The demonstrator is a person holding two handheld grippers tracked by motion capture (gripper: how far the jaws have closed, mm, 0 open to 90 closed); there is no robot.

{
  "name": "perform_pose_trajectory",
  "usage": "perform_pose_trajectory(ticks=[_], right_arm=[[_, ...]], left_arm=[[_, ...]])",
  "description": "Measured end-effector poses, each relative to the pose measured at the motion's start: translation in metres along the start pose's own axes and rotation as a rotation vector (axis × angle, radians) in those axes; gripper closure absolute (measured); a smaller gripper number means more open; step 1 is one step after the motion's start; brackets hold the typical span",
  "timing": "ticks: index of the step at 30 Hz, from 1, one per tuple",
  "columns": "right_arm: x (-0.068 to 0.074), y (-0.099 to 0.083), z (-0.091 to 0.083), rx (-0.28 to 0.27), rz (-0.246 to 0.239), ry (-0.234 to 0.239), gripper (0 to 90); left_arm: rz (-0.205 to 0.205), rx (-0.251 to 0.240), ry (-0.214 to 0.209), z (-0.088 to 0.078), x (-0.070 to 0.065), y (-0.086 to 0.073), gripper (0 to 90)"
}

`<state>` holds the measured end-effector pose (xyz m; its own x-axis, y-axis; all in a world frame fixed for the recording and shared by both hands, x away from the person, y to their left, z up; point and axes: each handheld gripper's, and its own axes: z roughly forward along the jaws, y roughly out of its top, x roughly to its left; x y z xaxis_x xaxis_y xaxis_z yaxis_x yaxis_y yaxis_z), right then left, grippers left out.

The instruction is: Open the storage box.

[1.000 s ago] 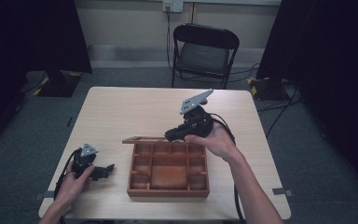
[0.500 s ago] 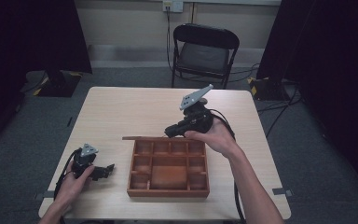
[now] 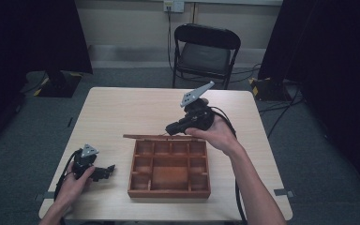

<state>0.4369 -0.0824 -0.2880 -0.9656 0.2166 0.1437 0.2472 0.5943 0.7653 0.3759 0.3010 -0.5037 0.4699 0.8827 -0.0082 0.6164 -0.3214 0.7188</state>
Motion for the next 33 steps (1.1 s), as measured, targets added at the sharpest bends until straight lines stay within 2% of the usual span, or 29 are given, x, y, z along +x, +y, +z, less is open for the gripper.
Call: perform_pose_trajectory(ticks=[6, 7, 13, 14, 15, 24, 29, 30, 33], right_arm=[[-0.0028, 0.0025, -0.0003, 0.002, 0.006, 0.002, 85.2], [-0.0029, 0.0028, -0.0004, 0.004, 0.005, 0.003, 85.3], [-0.0054, 0.0037, -0.0011, 0.003, 0.010, 0.007, 85.3], [-0.0059, 0.0036, -0.0013, 0.000, 0.011, 0.008, 85.3], [-0.0065, 0.0035, -0.0012, -0.002, 0.011, 0.010, 85.3], [-0.0070, 0.0043, -0.0015, -0.001, 0.017, 0.004, 85.3], [-0.0077, 0.0065, -0.0021, 0.007, 0.018, -0.001, 85.4], [-0.0080, 0.0070, -0.0021, 0.008, 0.019, -0.001, 85.4], [-0.0088, 0.0077, -0.0023, 0.009, 0.022, -0.001, 85.4]], left_arm=[[0.010, 0.006, -0.001, -0.0005, 0.0007, 0.0000, 0.0], [0.000, -0.001, -0.001, 0.0000, 0.0000, -0.0001, 0.0], [-0.001, 0.001, -0.002, -0.0002, 0.0000, -0.0001, 0.0], [0.011, 0.009, -0.002, -0.0007, 0.0008, 0.0000, 0.0], [-0.001, 0.000, -0.002, -0.0002, 0.0000, -0.0001, 0.0], [0.009, 0.008, -0.002, -0.0006, 0.0006, 0.0000, 0.0], [-0.001, 0.000, -0.002, -0.0002, -0.0001, -0.0002, 0.0], [0.011, 0.008, -0.002, -0.0007, 0.0007, 0.0000, 0.0], [-0.001, 0.000, -0.002, -0.0002, 0.0000, -0.0002, 0.0]])
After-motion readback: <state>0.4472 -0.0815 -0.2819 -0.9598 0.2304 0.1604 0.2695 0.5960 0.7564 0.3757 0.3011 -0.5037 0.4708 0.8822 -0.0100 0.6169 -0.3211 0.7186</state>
